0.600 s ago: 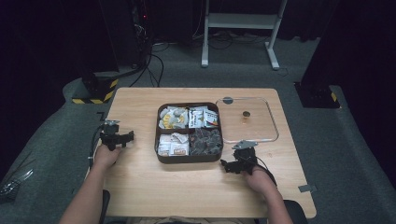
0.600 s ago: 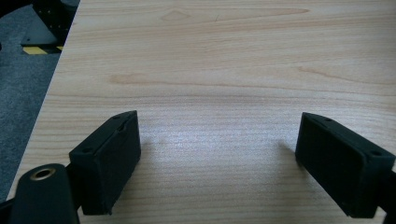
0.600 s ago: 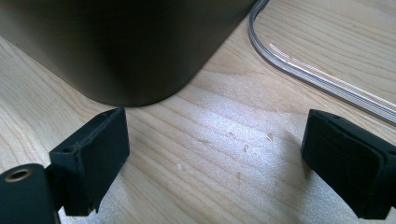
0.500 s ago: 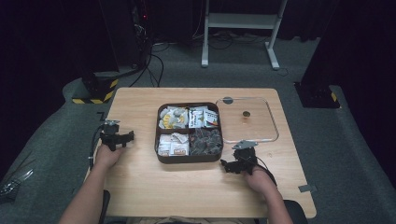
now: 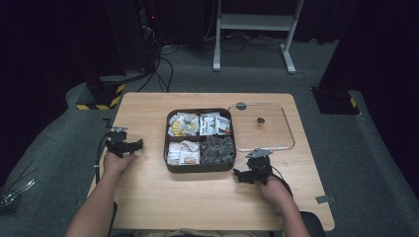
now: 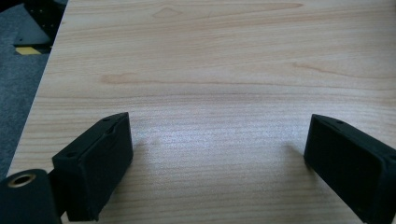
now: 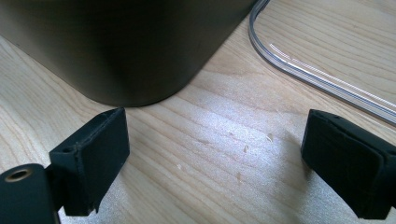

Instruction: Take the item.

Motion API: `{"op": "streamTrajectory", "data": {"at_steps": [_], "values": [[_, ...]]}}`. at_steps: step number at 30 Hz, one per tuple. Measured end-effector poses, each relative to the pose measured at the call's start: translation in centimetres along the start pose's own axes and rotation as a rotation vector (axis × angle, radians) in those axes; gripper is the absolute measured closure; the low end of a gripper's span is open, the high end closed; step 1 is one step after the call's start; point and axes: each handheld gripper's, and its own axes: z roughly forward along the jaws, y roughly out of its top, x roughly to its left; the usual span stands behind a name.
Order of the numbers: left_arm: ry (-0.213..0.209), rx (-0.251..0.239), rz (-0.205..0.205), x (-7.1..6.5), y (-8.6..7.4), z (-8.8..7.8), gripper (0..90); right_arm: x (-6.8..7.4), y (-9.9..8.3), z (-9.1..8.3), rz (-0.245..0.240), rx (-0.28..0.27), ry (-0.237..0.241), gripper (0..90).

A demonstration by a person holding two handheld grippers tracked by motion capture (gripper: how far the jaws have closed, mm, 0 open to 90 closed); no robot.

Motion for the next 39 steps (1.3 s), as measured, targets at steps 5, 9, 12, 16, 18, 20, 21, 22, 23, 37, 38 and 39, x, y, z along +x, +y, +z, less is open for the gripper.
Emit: {"op": "streamTrajectory", "data": {"at_steps": [5, 9, 12, 16, 18, 20, 21, 22, 23, 37, 38, 39], "values": [[0.004, -0.004, -0.008, 0.1, 0.2, -0.1, 16.8, 0.0, 0.0, 0.0, 0.0, 0.0, 0.0, 7.7], [0.014, 0.0, 0.003, 0.3, 0.2, -0.3, 21.7, 0.0, 0.0, 0.0, 0.0, 0.0, 0.0, 7.8], [0.011, -0.008, 0.008, 0.3, 0.3, -0.5, 25.2, 0.0, 0.0, 0.0, 0.0, 0.0, 0.0, 7.7], [-0.004, -0.023, 0.022, 0.1, 0.6, -0.9, 28.9, 0.0, 0.0, 0.0, 0.0, 0.0, 0.0, 7.7], [-0.021, 0.005, 0.035, 0.1, 1.0, -1.0, 28.9, 0.0, 0.0, 0.0, 0.0, 0.0, 0.0, 7.8], [-0.032, 0.014, 0.036, 0.0, 1.1, -1.0, 28.5, 0.0, 0.0, 0.0, 0.0, 0.0, 0.0, 7.8], [-0.038, 0.017, 0.04, -0.2, 1.2, -1.2, 28.5, 0.0, 0.0, 0.0, 0.0, 0.0, 0.0, 7.8], [-0.042, 0.016, 0.037, -0.2, 1.3, -1.3, 28.5, 0.0, 0.0, 0.0, 0.0, 0.0, 0.0, 7.8], [-0.042, 0.016, 0.037, -0.2, 1.3, -1.3, 28.6, 0.0, 0.0, 0.0, 0.0, 0.0, 0.0, 7.8], [-0.159, -0.023, 0.01, -0.2, 2.1, -3.3, 37.1, 0.0, 0.1, 0.1, -0.004, 0.002, 0.003, 7.7], [-0.164, -0.028, 0.008, -0.2, 2.2, -3.5, 38.5, 0.0, 0.1, 0.1, -0.004, 0.002, 0.004, 7.7], [-0.169, -0.039, 0.012, -0.3, 2.2, -3.7, 39.7, 0.0, 0.1, 0.1, -0.002, 0.002, 0.005, 7.7]]}}
